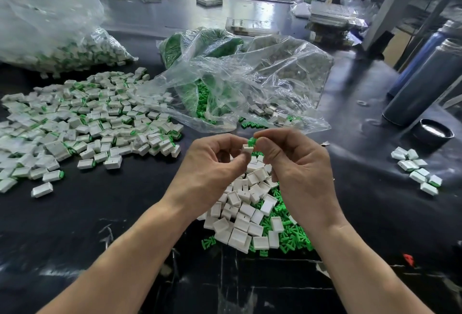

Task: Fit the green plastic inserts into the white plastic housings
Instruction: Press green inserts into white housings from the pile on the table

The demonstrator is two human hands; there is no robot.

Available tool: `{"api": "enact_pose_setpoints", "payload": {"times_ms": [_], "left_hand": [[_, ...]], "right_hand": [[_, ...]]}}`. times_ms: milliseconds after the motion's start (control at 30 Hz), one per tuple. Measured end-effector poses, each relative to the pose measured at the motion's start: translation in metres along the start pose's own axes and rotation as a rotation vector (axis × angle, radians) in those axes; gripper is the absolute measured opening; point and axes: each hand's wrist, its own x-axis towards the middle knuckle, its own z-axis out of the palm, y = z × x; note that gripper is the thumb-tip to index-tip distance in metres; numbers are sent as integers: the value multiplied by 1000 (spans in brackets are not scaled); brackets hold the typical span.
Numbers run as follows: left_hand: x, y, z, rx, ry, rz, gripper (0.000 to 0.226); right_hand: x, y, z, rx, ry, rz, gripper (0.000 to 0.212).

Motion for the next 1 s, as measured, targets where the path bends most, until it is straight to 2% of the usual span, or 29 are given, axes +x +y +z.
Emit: {"api": "enact_pose_setpoints", "payload": {"times_ms": [500, 600, 733, 1000], "left_hand": [[3, -2, -2, -67, 44, -10, 10], [4, -3, -3, -95, 55, -5, 11], [4, -5, -2, -141, 43, 4, 9], [4, -4, 1, -203, 103, -24, 11]], "right_hand": [[1, 3, -3, -218, -11, -8, 14], [2, 3, -2, -197, -16, -5, 17], [2, 6, -4, -41, -11, 110, 9], [-1, 9, -2, -178, -10, 32, 7]]}}
